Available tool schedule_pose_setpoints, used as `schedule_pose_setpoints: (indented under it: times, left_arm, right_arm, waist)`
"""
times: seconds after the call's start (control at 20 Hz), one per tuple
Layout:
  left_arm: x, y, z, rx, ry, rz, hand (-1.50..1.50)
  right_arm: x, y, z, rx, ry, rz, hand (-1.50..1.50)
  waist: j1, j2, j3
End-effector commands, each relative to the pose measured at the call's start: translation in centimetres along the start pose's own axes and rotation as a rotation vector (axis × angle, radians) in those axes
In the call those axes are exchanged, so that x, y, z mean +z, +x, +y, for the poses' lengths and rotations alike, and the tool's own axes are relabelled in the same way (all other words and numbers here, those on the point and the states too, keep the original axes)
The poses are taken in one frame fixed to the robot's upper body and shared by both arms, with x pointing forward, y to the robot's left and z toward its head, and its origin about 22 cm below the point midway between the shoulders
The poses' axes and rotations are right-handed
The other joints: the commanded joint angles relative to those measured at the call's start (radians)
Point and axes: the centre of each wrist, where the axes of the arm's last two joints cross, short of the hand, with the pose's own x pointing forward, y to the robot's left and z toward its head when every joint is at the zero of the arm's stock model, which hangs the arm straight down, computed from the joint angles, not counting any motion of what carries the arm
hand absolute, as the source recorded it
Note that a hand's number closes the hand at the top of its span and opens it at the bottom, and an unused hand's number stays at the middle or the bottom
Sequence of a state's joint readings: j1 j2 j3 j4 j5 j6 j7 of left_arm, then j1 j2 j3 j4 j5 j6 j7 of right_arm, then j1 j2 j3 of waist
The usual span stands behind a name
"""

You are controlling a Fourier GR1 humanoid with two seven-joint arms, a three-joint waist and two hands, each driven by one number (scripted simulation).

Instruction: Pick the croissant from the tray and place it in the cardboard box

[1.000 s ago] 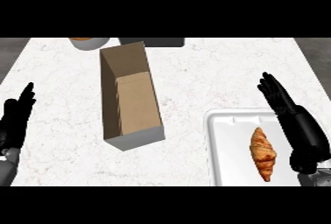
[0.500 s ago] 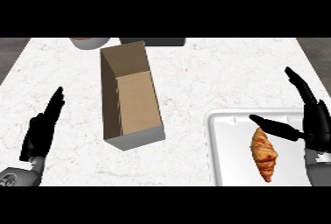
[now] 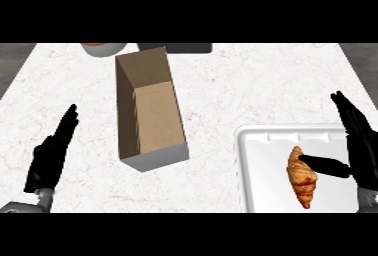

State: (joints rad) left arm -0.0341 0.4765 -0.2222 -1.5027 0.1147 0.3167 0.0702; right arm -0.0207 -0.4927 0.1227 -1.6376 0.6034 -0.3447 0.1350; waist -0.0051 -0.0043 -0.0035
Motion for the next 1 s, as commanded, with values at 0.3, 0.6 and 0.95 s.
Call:
schedule_pose_setpoints:
  times: [0.3,0.6,0.95]
  left_arm:
    - [0.4,0.1,0.5,-0.003,0.000,-0.015,0.00]
    - [0.1,-1.3,-1.7,0.002,-0.006,-0.006,0.00]
    - [0.7,-0.3,-3.3,0.008,-0.003,-0.009,0.00]
  right_arm:
    - [1.0,2.9,-3.3,0.498,0.484,0.225,-1.50]
    - [1.7,8.1,-1.0,0.579,0.653,0.323,-1.50]
    - [-0.7,10.3,2.8,0.577,0.621,0.396,-1.50]
  waist:
    - [0.007,-0.001,-0.003]
    - [0.008,0.006,0.001]
    - [0.014,0.005,0.003]
